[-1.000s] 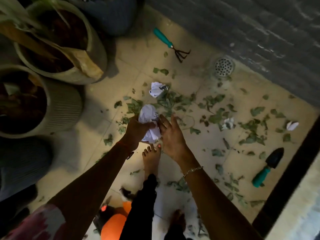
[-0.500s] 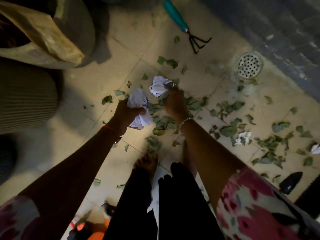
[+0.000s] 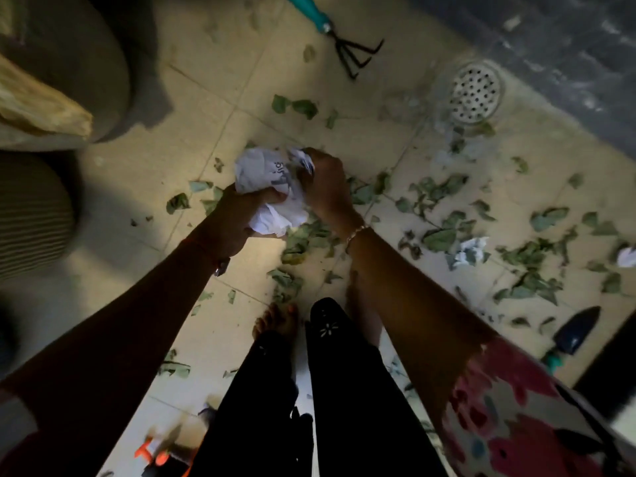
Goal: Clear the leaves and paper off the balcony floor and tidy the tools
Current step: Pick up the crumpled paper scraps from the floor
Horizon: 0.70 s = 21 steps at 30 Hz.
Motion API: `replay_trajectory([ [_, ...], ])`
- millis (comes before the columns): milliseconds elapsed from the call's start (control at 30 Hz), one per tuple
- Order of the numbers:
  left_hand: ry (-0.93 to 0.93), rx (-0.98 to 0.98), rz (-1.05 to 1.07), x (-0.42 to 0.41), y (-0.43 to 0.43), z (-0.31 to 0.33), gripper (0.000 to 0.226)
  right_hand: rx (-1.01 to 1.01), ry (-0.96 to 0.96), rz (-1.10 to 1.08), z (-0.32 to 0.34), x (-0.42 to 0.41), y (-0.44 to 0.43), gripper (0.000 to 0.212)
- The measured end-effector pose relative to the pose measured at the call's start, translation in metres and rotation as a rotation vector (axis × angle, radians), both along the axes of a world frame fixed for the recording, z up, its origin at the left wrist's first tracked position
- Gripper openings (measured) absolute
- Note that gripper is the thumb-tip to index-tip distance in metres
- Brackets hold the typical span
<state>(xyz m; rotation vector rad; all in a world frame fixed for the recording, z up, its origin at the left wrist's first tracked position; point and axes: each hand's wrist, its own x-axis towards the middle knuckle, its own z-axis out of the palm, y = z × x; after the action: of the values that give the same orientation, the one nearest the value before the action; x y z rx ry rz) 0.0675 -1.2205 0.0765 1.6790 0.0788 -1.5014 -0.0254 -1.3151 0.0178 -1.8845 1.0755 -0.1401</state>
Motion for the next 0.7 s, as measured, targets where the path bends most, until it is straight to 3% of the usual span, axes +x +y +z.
replay_trajectory([
  [67,0.09,-0.06,-0.064,-0.021,-0.019,0.019,0.047,0.278,-0.144,-0.327,0.036,-0.03,-0.009,0.036],
  [167,0.28,-0.112,-0.2,-0.048,-0.038,0.039,0.056,0.715,-0.275,-0.576,0.071,-0.075,-0.017,0.041],
  [300,0.326,-0.064,-0.447,-0.105,-0.073,0.06,0.05,0.762,-0.241,-0.777,0.098,-0.158,-0.025,0.043],
  [433,0.289,-0.032,-0.67,-0.16,-0.103,0.064,0.053,0.771,-0.327,-0.958,0.12,-0.23,-0.035,0.029],
  [567,0.151,-0.06,-0.751,-0.204,-0.129,0.064,0.024,0.799,-0.522,-1.062,0.114,-0.274,-0.038,0.024],
  [633,0.114,-0.098,-0.831,-0.233,-0.144,0.054,0.039,0.867,-0.656,-1.165,0.101,-0.307,-0.039,0.023],
  [700,0.097,-0.12,-0.881,-0.249,-0.154,0.047,0.044,0.852,-0.661,-1.312,0.091,-0.33,-0.042,0.024],
])
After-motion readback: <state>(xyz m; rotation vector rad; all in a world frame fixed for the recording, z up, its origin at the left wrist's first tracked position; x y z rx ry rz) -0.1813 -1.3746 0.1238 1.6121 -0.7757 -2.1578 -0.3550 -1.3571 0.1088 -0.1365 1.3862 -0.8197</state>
